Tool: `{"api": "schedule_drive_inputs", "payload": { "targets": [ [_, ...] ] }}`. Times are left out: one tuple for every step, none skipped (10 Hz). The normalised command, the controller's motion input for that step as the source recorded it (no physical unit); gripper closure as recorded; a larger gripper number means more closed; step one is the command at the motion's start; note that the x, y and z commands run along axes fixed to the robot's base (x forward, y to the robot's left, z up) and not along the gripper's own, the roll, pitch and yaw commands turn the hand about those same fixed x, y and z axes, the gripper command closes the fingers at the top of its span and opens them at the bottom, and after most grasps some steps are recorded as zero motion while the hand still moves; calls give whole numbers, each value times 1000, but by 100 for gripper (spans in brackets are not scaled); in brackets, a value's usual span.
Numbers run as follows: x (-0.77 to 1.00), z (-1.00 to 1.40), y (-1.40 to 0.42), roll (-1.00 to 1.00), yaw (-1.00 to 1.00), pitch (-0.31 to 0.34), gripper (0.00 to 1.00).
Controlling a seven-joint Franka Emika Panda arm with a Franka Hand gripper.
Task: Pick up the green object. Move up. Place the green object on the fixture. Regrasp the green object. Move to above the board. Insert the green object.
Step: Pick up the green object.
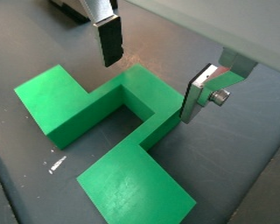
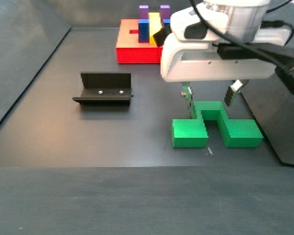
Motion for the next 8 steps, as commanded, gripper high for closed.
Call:
{"api": "schedule_drive_inputs", "payload": {
  "targets": [
    [14, -309, 0, 19, 0, 0, 0],
    [0, -297, 0, 13, 0, 0, 0],
    [0, -246, 0, 20, 0, 0, 0],
    [0, -83, 0, 14, 0, 0, 0],
    [-3, -34, 0, 59, 0, 0, 0],
    [0, -63, 0, 66, 0, 0, 0],
    [-54, -60, 0, 64, -6, 0, 0],
    [-26, -120, 0, 120, -117, 0, 0]
  ]
}}
